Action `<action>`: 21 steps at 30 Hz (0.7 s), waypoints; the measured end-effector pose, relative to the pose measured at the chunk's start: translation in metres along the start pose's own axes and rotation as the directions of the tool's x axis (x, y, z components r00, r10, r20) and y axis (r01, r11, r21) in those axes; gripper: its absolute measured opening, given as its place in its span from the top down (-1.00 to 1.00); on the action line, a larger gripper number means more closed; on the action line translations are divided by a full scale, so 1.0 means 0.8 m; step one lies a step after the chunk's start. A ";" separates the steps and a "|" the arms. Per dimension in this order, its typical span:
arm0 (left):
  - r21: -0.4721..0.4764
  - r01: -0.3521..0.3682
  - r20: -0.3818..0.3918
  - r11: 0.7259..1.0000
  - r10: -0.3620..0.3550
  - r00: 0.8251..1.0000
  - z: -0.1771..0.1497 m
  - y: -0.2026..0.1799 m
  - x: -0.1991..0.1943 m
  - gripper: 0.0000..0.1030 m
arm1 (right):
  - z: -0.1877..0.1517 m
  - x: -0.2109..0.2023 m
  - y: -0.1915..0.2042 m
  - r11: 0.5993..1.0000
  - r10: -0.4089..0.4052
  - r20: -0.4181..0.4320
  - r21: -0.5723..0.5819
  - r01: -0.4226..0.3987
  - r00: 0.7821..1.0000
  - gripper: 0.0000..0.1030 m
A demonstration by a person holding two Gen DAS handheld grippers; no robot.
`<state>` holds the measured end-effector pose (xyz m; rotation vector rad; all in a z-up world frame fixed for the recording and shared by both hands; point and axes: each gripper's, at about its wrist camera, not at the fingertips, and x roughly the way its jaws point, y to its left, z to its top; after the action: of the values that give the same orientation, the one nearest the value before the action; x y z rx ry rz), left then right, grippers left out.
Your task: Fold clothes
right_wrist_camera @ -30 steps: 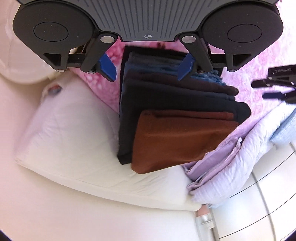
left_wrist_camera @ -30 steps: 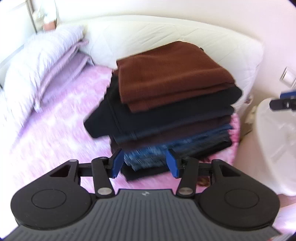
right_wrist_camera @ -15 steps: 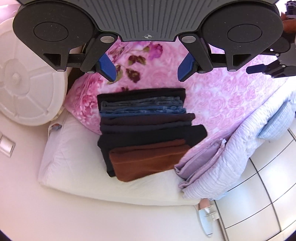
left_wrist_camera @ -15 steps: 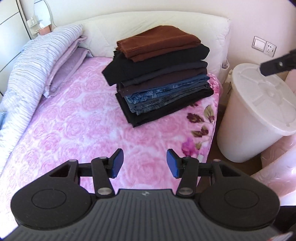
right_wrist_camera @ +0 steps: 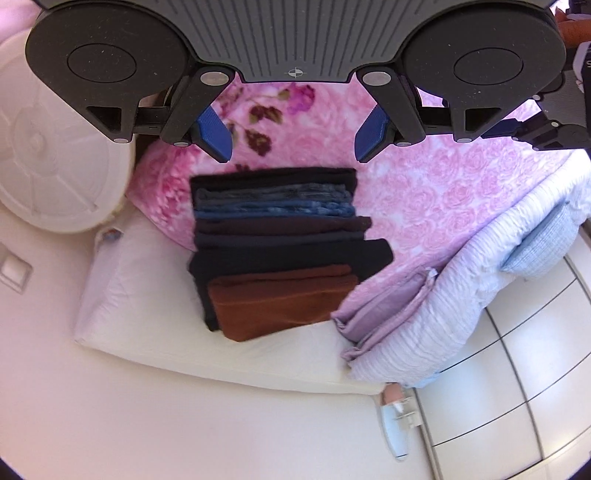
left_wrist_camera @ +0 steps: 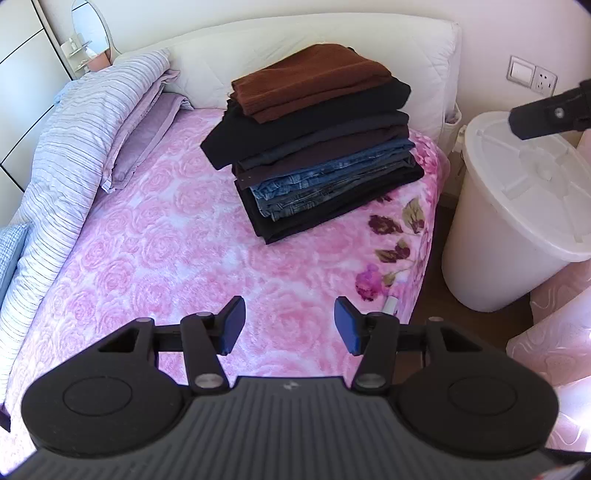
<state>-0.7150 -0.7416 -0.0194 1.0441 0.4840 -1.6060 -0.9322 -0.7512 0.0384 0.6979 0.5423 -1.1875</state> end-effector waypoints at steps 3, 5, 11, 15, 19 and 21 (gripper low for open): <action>0.009 0.033 0.000 0.999 -0.033 0.999 0.004 -0.013 -0.001 0.05 | -0.004 -0.002 -0.018 0.999 -0.025 0.000 0.029 0.025 1.000 -0.49; 0.017 0.041 0.006 0.999 -0.041 0.999 0.007 -0.020 -0.001 0.05 | -0.005 -0.001 -0.030 0.998 -0.037 -0.001 0.059 0.037 0.999 -0.49; 0.017 0.058 0.030 0.998 -0.059 0.998 0.019 -0.036 -0.002 0.05 | -0.008 -0.002 -0.055 0.993 -0.063 -0.003 0.101 0.062 0.998 -0.49; 0.024 0.060 0.039 0.998 -0.061 0.997 0.023 -0.045 -0.004 0.05 | -0.010 0.000 -0.062 0.990 -0.081 -0.014 0.111 0.082 0.997 -0.49; 0.014 0.069 0.041 0.997 -0.070 0.997 0.025 -0.050 -0.004 0.05 | -0.012 0.002 -0.068 0.988 -0.097 -0.027 0.119 0.099 0.995 -0.49; -0.007 0.085 0.038 0.996 -0.084 0.996 0.026 -0.048 -0.003 0.05 | -0.013 0.004 -0.071 0.986 -0.105 -0.033 0.123 0.108 0.994 -0.49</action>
<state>-0.7585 -0.7437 -0.0144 0.9962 0.5149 -1.6940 -0.9857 -0.7572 0.0177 0.8004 0.5357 -1.3222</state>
